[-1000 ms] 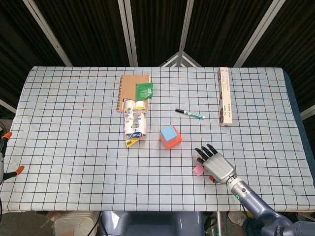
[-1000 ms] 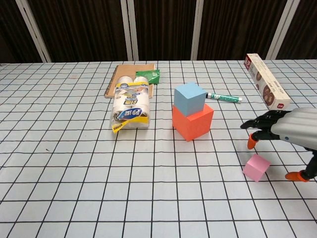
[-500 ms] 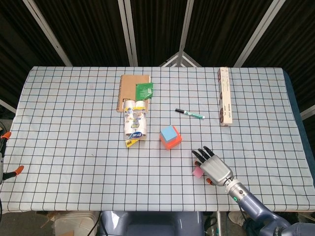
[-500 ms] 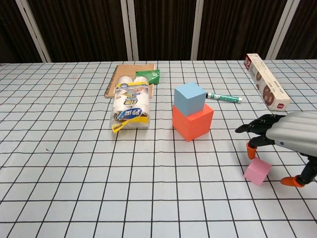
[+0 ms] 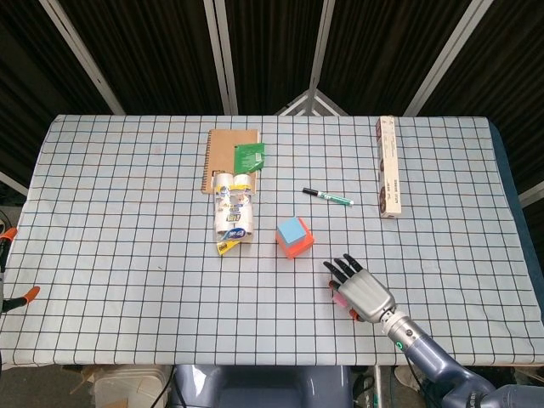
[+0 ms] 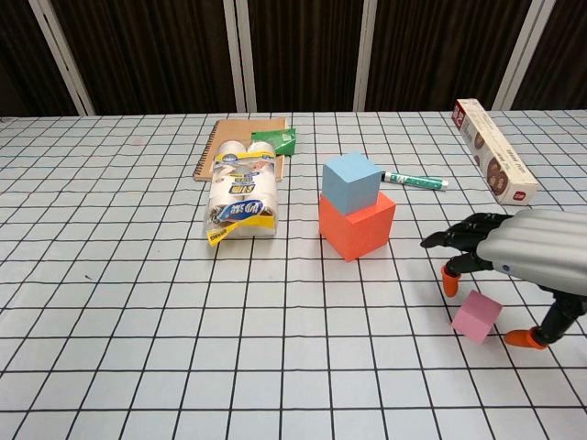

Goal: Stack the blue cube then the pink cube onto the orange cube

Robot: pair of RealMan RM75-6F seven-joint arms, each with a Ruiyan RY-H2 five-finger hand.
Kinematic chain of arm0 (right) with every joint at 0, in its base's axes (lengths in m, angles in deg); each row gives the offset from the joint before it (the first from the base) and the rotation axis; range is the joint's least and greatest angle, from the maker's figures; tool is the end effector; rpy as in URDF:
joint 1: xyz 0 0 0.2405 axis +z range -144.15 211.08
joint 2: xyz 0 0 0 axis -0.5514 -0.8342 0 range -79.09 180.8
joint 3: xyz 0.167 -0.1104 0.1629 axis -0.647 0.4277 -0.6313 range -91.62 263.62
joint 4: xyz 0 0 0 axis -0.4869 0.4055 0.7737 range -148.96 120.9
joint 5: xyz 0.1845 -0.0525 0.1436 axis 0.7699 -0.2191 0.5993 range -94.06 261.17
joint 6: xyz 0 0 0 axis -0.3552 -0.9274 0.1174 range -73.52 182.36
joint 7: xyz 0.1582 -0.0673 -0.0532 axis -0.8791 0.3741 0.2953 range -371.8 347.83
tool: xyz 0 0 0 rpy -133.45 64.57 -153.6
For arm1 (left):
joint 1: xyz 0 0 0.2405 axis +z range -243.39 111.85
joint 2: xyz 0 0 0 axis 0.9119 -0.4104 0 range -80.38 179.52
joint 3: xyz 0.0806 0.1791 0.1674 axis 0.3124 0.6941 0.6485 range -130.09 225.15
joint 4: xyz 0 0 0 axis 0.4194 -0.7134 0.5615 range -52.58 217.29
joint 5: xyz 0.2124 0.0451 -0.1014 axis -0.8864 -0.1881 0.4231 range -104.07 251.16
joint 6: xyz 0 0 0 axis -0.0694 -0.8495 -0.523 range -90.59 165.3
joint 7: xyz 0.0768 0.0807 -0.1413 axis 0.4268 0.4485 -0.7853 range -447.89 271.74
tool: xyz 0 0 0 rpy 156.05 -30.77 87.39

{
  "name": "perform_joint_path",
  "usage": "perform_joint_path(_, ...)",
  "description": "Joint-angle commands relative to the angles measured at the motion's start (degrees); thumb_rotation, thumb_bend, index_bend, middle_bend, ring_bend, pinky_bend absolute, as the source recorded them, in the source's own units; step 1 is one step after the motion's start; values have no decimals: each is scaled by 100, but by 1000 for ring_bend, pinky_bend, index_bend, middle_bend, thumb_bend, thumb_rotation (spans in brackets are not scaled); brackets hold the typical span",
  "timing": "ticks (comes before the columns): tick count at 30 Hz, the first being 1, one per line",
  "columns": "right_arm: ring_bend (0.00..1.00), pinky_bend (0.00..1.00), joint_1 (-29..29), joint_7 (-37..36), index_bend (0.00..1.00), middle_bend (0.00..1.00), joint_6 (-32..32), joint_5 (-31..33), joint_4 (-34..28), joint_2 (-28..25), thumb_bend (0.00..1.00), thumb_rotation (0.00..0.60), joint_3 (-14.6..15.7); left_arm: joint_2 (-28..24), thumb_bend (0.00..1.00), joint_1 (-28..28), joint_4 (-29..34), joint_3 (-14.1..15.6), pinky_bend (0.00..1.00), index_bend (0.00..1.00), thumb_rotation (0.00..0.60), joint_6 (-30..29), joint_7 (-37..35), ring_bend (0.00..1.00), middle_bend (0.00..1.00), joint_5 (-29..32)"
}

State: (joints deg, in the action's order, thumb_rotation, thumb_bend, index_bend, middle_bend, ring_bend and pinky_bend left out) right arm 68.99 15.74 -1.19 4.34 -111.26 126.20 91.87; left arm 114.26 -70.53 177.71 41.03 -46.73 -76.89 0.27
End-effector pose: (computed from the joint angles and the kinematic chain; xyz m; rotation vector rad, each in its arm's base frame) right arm -0.2002 -0.2783 -0.0416 2.2144 -0.6832 0.6371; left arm -0.3430 0.2292 0.1447 -1.2271 -0.8858 -0.7215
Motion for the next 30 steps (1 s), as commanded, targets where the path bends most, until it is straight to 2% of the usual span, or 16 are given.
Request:
perform_joint_path(1, 0, 0, -6, 16, 344, 0, 0, -35, -13, 18, 322, 600, -17, -5, 120, 4, 7, 1, 0, 75, 600, 2, -5, 0, 0, 7)
perform_joint_path(30, 0, 0, -1, -206, 381, 0, 153, -325, 198, 65, 322, 600, -175, 22, 120, 22, 23, -14, 0, 75, 600, -59, 61, 0, 0, 25)
